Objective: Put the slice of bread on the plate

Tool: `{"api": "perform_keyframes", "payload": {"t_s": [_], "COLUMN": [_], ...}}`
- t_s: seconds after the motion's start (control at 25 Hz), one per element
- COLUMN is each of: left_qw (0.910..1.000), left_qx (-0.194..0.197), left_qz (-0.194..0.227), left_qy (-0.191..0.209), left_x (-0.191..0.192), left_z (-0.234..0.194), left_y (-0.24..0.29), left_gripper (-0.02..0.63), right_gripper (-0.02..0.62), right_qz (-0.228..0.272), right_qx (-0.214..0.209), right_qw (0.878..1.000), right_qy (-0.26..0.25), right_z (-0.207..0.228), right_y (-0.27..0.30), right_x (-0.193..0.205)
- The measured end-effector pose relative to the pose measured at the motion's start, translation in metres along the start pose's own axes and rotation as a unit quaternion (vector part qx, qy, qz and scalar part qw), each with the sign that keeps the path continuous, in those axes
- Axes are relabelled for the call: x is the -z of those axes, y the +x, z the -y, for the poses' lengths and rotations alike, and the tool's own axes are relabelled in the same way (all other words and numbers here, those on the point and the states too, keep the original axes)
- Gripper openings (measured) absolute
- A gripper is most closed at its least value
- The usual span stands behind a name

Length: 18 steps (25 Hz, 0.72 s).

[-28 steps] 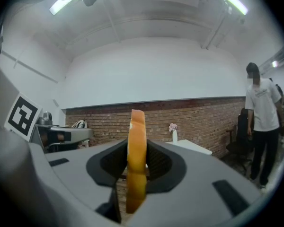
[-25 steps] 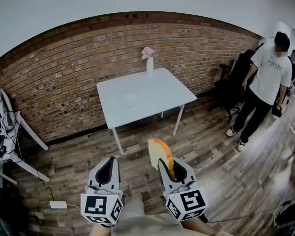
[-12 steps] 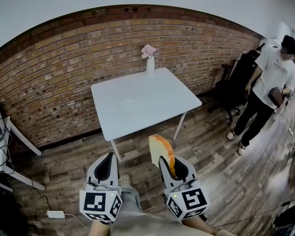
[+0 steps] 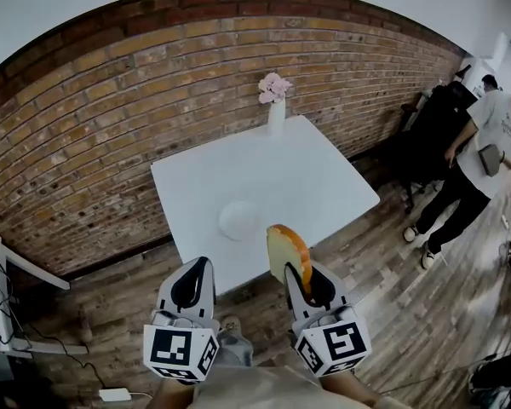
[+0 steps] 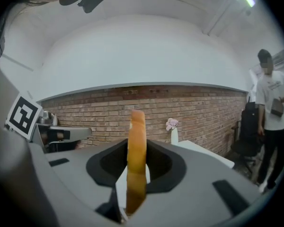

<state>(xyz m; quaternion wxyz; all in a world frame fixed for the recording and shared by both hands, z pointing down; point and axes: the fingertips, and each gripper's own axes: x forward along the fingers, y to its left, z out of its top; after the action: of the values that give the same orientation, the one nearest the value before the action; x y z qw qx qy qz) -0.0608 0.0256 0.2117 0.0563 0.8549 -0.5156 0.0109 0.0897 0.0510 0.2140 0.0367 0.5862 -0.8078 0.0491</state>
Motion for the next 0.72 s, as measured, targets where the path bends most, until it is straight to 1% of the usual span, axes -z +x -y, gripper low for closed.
{"api": "perform_keyframes", "payload": {"t_s": [0.12,0.32,0.48,0.72], "left_qw": [0.9997,0.9983,0.9972,0.9963], "left_qx": [0.02,0.05,0.064,0.073], "left_qz": [-0.011,-0.026,-0.035,-0.04], "left_qy": [-0.004,-0.014,-0.018,-0.022], "left_x": [-0.001,0.003,0.009,0.015], "left_z": [-0.025,-0.046,-0.057,-0.071], "left_y": [0.042,0.091,0.112,0.123], "left_gripper": [0.011,0.011,0.011,0.011], "right_gripper": [0.098,0.098,0.098,0.098], "right_qz": [-0.01,-0.026,-0.034,-0.041], "right_qx": [0.014,0.037,0.044,0.049], "right_qw": [1.0,0.999,0.998,0.998], "right_qy": [0.002,0.006,0.007,0.005], "right_z": [0.006,0.018,0.021,0.018], "right_y": [0.042,0.085,0.107,0.124], "right_x": [-0.003,0.001,0.004,0.01]}}
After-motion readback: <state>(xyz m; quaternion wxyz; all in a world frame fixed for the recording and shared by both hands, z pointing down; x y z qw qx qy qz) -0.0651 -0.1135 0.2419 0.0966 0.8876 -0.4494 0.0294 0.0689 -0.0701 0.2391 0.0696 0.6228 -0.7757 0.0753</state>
